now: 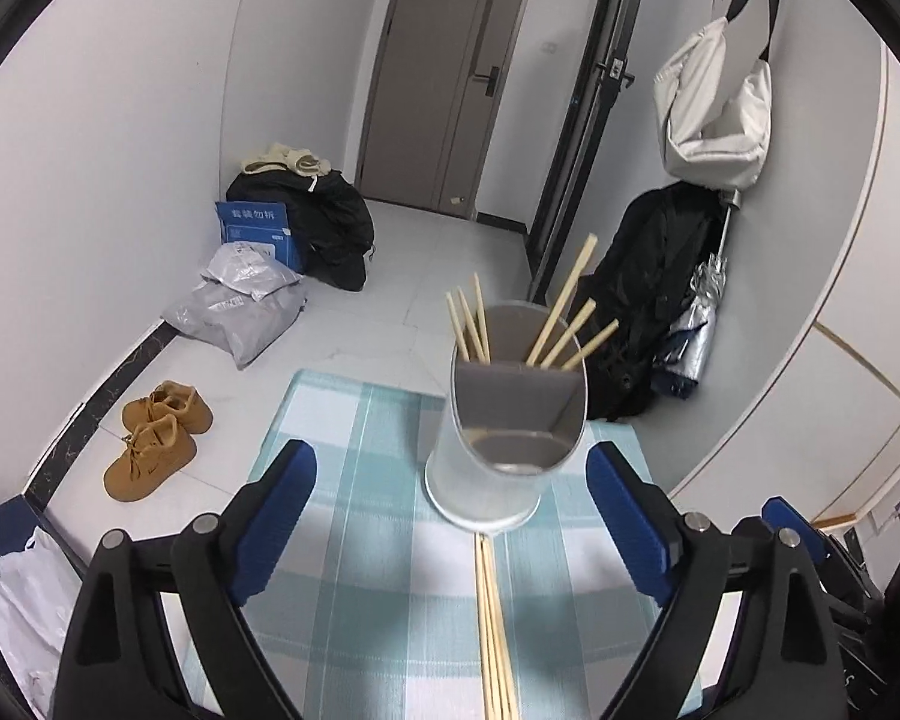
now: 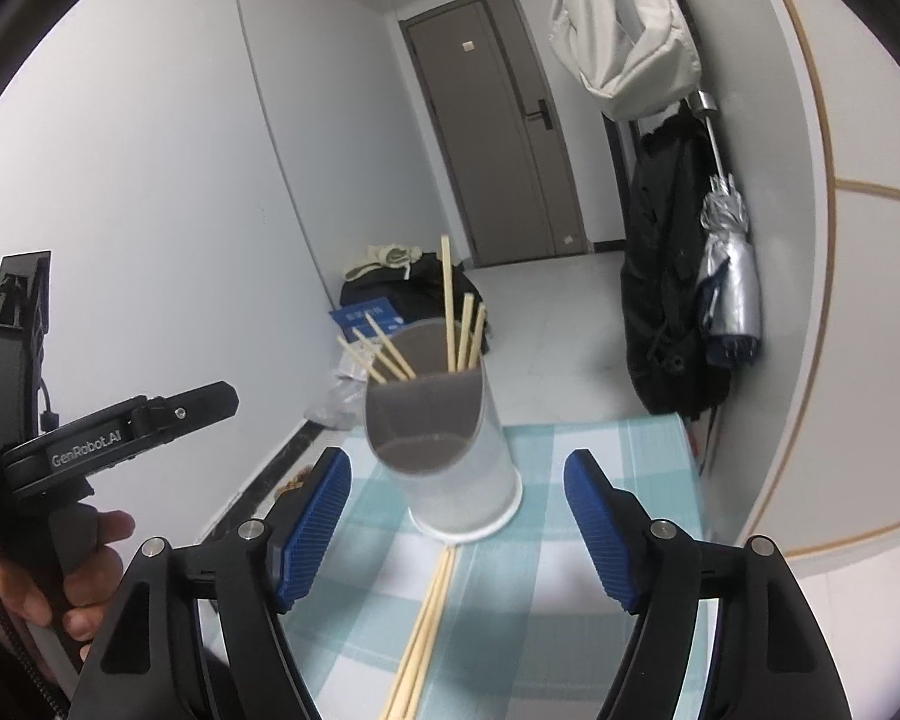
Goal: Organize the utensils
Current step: 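Move both tools back down to the remaining chopsticks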
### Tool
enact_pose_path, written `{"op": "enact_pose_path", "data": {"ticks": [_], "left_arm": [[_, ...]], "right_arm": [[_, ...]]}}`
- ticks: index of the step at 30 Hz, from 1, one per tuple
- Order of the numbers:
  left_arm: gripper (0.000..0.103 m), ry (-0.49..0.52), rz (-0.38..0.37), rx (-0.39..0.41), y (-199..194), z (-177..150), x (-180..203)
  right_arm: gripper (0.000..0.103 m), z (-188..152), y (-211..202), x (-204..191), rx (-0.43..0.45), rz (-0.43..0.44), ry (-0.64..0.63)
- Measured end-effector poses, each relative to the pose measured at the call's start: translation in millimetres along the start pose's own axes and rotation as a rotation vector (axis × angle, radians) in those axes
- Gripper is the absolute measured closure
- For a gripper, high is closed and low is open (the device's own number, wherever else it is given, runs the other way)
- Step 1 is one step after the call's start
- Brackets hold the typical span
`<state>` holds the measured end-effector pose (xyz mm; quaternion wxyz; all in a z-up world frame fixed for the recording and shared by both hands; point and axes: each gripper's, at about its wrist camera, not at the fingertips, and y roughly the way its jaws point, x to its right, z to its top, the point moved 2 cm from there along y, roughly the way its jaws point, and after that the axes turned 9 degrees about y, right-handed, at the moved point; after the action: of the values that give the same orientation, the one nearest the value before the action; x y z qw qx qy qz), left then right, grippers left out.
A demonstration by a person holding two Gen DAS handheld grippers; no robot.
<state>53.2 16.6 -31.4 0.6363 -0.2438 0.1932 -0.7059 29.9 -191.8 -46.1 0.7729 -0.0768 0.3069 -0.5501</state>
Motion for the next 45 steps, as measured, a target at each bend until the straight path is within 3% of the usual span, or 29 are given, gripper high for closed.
{"op": "enact_pose_path", "data": {"ticks": [3,9,16,21,25,32,35,40,45], "left_arm": [[0.014,0.03,0.031,0.008,0,-10,1],[0.014,0.032,0.016,-0.026,10,-29,-1],[0.014,0.051,0.047,-0.119,41,-50,-1],[0.014,0.02,0.04,-0.146,55,-61,-7],[0.014,0.063,0.033,-0.162,66,-70,-7],[0.014,0.012,0.002,-0.232,82,-70,-16],[0.014,-0.041,-0.046,-0.263,89,-66,-24],[0.014,-0.161,-0.105,-0.265,95,-54,-42],[0.014,-0.184,-0.096,-0.246,94,-50,-51]], "right_arm": [[0.022,-12,0,4,-0.012,-0.017,0.002],[0.021,-34,5,15,-0.051,-0.048,0.009],[0.021,-56,19,22,-0.082,-0.089,-0.003],[0.021,-62,30,33,-0.126,-0.11,0.059],[0.021,-66,40,42,-0.158,-0.136,0.091],[0.021,-79,60,46,-0.254,-0.17,0.094],[0.021,-85,67,41,-0.285,-0.185,0.063],[0.023,-92,81,31,-0.342,-0.193,-0.008],[0.03,-91,104,17,-0.39,-0.181,-0.063]]}}
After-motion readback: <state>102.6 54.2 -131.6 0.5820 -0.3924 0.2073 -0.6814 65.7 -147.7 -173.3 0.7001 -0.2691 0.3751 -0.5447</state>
